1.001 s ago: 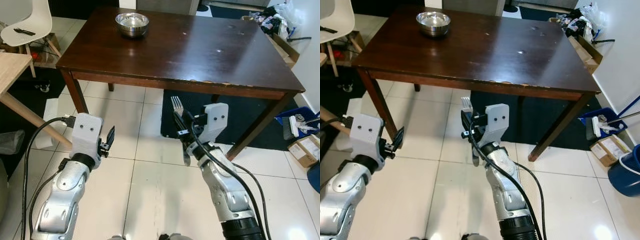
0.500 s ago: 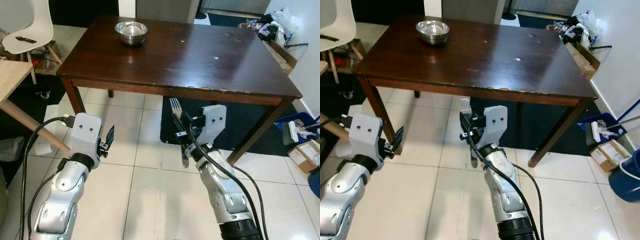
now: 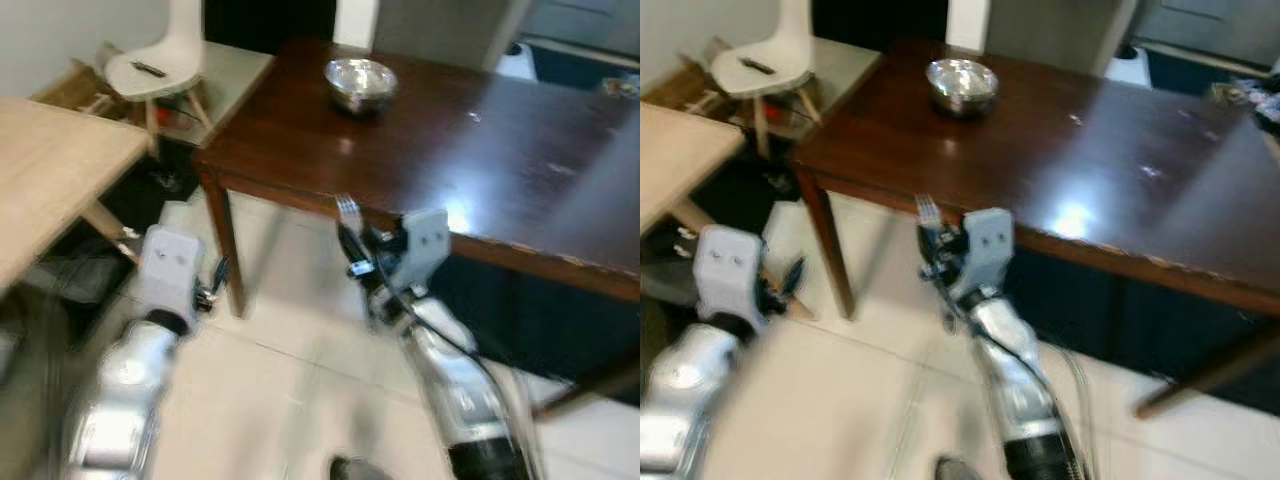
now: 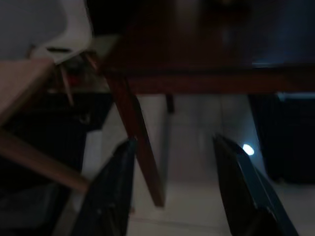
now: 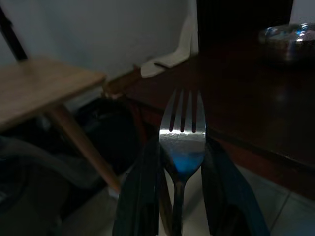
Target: Setting the table
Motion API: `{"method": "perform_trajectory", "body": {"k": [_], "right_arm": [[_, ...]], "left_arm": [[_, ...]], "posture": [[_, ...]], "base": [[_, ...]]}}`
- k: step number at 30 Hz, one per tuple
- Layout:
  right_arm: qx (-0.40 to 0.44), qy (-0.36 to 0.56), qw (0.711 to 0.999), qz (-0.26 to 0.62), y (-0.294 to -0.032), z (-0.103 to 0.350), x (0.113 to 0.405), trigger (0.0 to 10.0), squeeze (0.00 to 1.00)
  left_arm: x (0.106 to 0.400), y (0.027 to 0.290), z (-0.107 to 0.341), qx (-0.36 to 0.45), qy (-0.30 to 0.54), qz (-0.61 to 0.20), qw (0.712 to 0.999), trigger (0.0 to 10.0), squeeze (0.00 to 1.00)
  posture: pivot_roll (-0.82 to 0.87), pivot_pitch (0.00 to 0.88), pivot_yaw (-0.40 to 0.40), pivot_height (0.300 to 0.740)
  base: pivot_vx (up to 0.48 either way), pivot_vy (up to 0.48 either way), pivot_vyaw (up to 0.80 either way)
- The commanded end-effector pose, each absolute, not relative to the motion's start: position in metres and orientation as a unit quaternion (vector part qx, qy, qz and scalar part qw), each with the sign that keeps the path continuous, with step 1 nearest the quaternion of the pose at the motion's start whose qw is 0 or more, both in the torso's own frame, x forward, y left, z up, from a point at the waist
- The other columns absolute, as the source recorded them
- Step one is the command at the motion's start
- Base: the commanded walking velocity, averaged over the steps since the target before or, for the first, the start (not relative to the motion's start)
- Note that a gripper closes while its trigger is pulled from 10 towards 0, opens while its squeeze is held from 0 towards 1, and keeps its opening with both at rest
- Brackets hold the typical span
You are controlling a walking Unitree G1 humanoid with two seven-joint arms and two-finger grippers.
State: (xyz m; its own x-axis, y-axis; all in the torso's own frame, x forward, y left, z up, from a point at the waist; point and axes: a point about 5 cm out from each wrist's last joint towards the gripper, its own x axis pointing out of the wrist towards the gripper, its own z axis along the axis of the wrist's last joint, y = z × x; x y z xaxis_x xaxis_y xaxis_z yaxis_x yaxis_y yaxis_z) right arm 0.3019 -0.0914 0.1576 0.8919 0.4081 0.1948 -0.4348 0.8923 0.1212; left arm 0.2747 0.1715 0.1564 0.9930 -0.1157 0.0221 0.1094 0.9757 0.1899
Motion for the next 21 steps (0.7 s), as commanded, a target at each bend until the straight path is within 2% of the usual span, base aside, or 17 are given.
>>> {"method": "perform_trajectory", "body": {"k": [1, 10, 21], "right_arm": [[0.088, -0.082, 0.966, 0.229, -0.0866, 0.1569, 0.2997, 10.0, 0.0], [0.104, -0.082, 0.952, 0.275, -0.0786, 0.1584, 0.2935, 10.0, 0.0], [0.112, -0.082, 0.95, 0.279, -0.0786, 0.1594, 0.2937, 10.0, 0.0]], "left_arm": [[0.2714, 0.1751, 0.1514, 0.094, -0.006, -0.052, 0.994, 10.0, 0.0], [0.2717, 0.1752, 0.1518, 0.095, -0.006, -0.052, 0.994, 10.0, 0.0], [0.2723, 0.1748, 0.1511, 0.098, -0.003, -0.05, 0.994, 10.0, 0.0]], "posture": [[0.01, 0.02, 0.001, 0.74], [0.01, 0.019, 0.003, 0.74], [0.01, 0.015, 0.002, 0.74]], "base": [[0.0, 0.0, 0.79], [0.0, 0.0, 0.79], [0.0, 0.0, 0.79]]}}
